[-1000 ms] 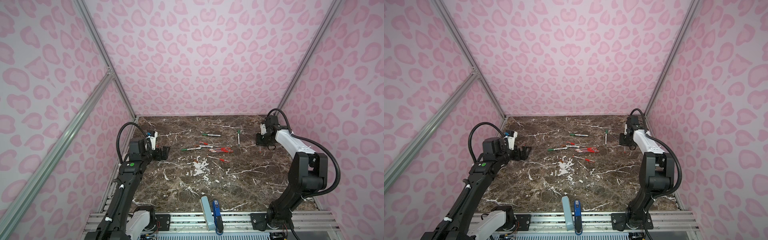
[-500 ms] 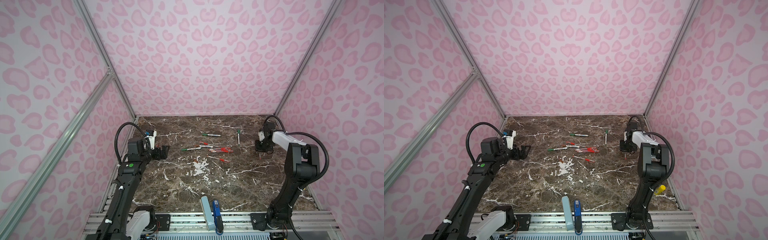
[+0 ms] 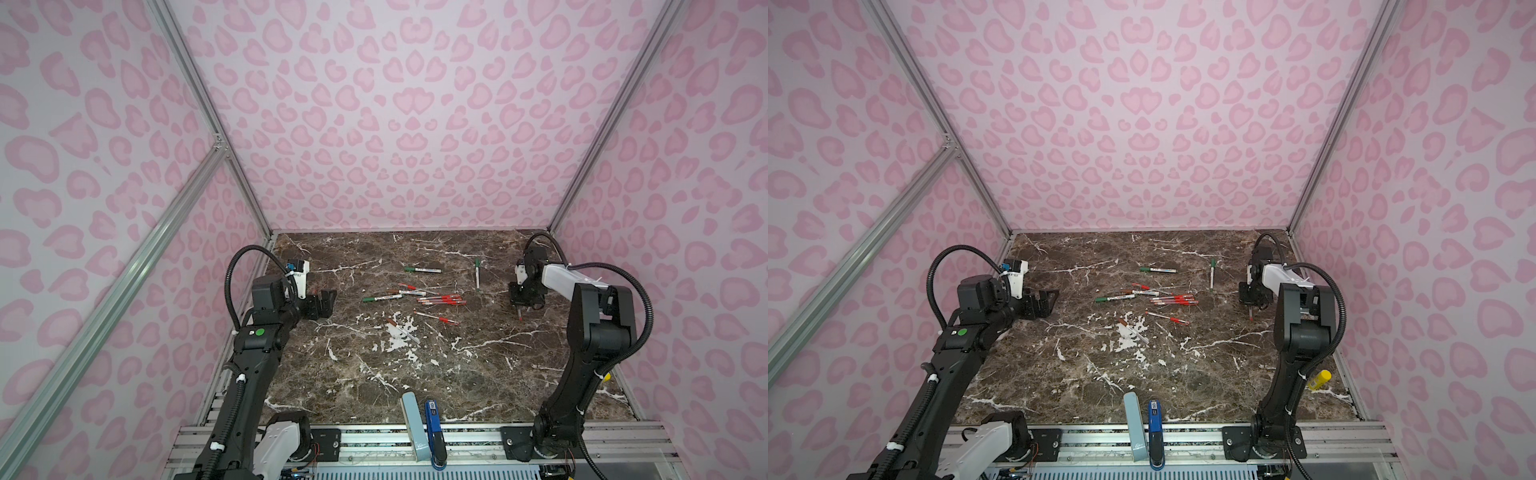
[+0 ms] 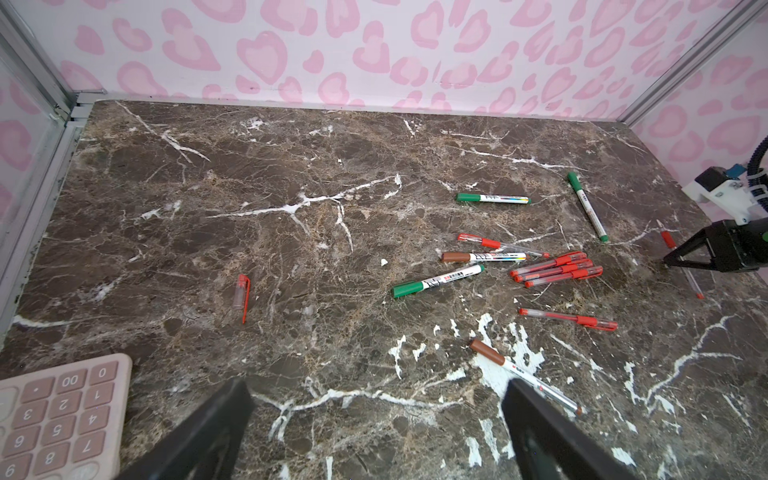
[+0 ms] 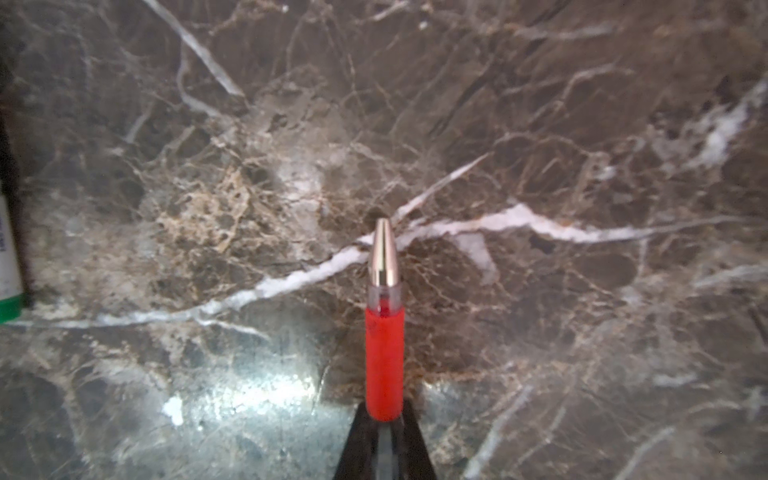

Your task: Open the pen caps

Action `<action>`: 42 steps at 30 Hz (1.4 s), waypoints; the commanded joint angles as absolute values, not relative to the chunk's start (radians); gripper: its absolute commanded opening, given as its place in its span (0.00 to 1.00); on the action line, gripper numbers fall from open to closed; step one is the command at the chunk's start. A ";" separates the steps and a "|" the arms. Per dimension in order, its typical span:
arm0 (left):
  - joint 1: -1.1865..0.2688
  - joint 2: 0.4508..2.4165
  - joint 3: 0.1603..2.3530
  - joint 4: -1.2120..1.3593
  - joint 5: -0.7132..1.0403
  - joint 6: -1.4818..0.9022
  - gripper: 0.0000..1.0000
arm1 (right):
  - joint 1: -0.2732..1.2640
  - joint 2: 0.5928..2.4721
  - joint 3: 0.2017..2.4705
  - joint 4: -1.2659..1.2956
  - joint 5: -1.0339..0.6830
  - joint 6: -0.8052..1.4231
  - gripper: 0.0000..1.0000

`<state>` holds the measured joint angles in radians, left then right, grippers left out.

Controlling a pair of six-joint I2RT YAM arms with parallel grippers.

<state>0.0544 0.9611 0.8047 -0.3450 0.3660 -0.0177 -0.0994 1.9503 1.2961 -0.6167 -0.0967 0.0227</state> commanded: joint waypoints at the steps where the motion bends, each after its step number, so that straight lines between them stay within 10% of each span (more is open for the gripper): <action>1: 0.056 0.960 0.817 -0.335 0.377 -0.018 0.98 | -0.098 1.967 1.295 -0.636 -0.091 0.019 0.16; 20: 0.057 0.963 0.812 -0.320 0.389 -0.031 0.98 | -0.064 1.768 1.293 -0.605 -0.199 0.106 0.31; 42: 0.056 0.945 0.810 -0.326 0.400 -0.037 0.98 | 0.099 2.240 1.793 -0.704 -0.197 0.230 0.31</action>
